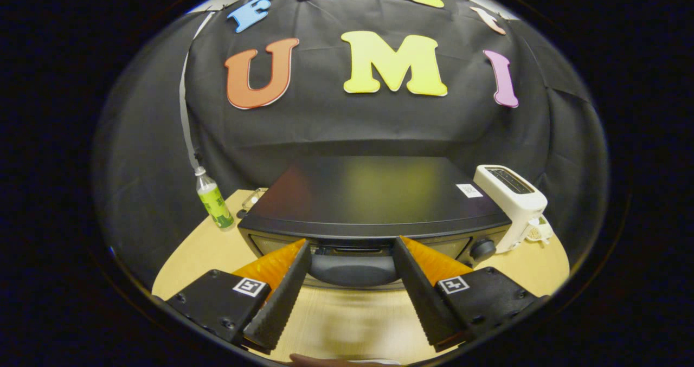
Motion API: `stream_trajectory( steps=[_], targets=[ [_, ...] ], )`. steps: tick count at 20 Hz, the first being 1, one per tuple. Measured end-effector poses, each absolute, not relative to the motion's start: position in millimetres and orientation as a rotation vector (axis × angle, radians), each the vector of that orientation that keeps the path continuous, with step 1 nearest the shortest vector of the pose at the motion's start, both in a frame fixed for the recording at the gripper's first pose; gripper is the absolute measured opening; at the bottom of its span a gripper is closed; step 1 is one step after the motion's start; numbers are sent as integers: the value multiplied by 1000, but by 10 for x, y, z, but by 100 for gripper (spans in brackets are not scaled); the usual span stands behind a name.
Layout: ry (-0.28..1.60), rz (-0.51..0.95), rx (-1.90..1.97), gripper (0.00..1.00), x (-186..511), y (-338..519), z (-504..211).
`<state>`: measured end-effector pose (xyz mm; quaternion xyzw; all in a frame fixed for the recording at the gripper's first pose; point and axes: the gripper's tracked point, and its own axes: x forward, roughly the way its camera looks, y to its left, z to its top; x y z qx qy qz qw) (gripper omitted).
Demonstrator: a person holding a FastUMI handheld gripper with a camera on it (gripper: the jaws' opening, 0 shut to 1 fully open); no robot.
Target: Open the toaster oven, put the food inside, and close the toaster oven door.
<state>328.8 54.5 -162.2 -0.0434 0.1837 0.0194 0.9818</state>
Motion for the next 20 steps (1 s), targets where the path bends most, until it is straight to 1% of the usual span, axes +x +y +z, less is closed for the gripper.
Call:
stream_trajectory(
  steps=[3,7,10,13,20],
  targets=[
    [372,37,-84,100,3338,552,-1626],
    [410,-16,-112,100,3354,558,-1640],
    [381,-2,-68,100,3337,559,-1611],
    [359,11,-82,100,3194,558,-1672],
    [373,16,-73,100,2731,520,-1899]
  ],
)
